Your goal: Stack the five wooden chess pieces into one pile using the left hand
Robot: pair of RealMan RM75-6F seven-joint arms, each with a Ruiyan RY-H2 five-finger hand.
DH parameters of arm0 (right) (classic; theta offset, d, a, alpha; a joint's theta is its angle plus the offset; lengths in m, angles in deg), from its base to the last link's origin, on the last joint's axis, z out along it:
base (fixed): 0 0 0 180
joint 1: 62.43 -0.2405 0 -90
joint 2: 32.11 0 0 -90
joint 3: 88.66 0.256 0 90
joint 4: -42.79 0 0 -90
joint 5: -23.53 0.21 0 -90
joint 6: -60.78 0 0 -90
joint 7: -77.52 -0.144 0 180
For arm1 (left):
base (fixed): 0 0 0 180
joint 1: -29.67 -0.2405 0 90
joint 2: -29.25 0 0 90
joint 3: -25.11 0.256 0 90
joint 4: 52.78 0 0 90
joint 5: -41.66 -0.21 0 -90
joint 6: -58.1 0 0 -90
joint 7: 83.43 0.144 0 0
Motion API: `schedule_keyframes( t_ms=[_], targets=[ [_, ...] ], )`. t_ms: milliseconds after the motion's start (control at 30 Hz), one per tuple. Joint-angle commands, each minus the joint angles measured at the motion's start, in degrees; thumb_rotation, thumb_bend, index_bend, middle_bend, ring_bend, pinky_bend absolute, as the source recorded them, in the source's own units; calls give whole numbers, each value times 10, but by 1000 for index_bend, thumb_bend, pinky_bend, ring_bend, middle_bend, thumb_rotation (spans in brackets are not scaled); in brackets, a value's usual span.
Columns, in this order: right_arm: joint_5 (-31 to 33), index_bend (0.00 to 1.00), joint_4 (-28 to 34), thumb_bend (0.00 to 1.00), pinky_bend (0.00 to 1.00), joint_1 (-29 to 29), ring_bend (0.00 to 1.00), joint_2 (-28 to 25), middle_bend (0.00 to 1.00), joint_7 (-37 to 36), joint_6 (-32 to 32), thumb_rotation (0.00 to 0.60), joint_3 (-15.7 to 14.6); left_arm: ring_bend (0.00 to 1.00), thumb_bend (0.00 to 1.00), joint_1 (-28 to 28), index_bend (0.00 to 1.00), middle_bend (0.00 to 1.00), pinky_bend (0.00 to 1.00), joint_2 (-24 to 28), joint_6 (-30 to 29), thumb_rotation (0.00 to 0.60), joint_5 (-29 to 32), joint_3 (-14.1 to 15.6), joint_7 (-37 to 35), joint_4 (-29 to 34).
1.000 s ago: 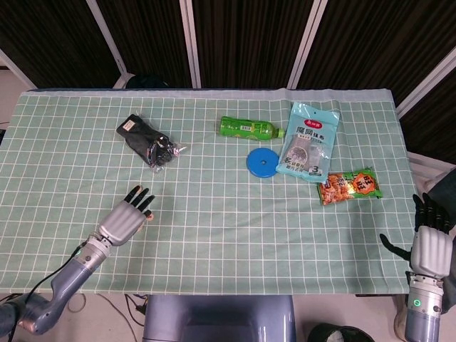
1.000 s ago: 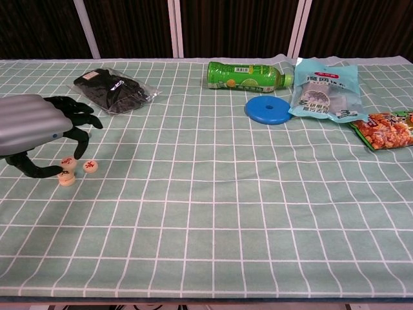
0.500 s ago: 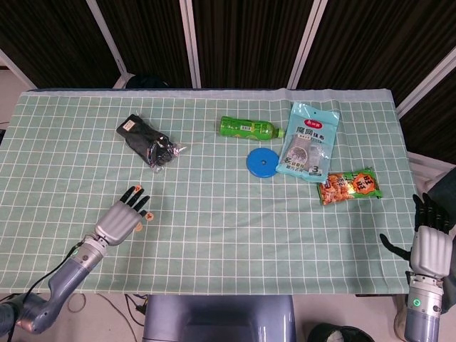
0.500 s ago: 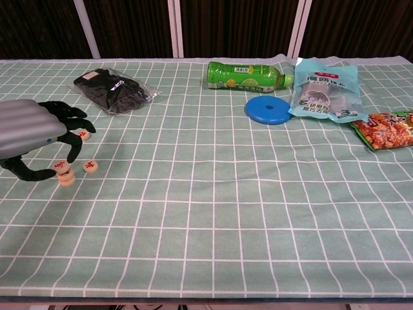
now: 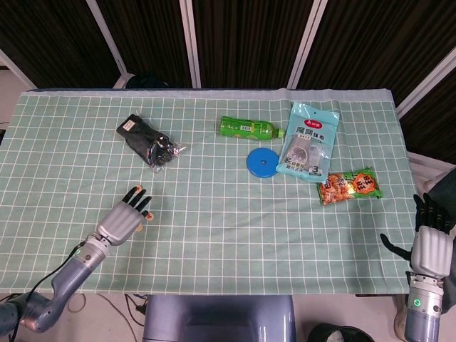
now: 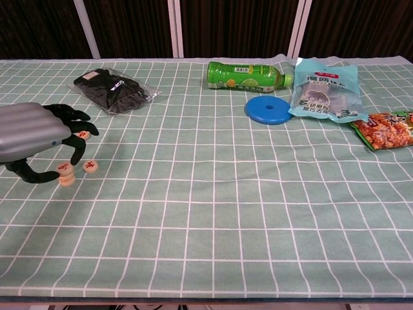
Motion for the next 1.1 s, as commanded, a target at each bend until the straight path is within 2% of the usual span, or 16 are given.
schedule_keyframes(
  t_ms=[33,1100],
  targets=[
    [1,64,0,247,0,0,22,0,1,0,0,600,1,0,340,0,468,119,86,-1,0,600,0,-1,1,0],
    [6,65,4,247,0,1,21,0,1,1,2,600,4,0,340,-2,447,116,85,5,1,600,1,0,8,7]
  ],
)
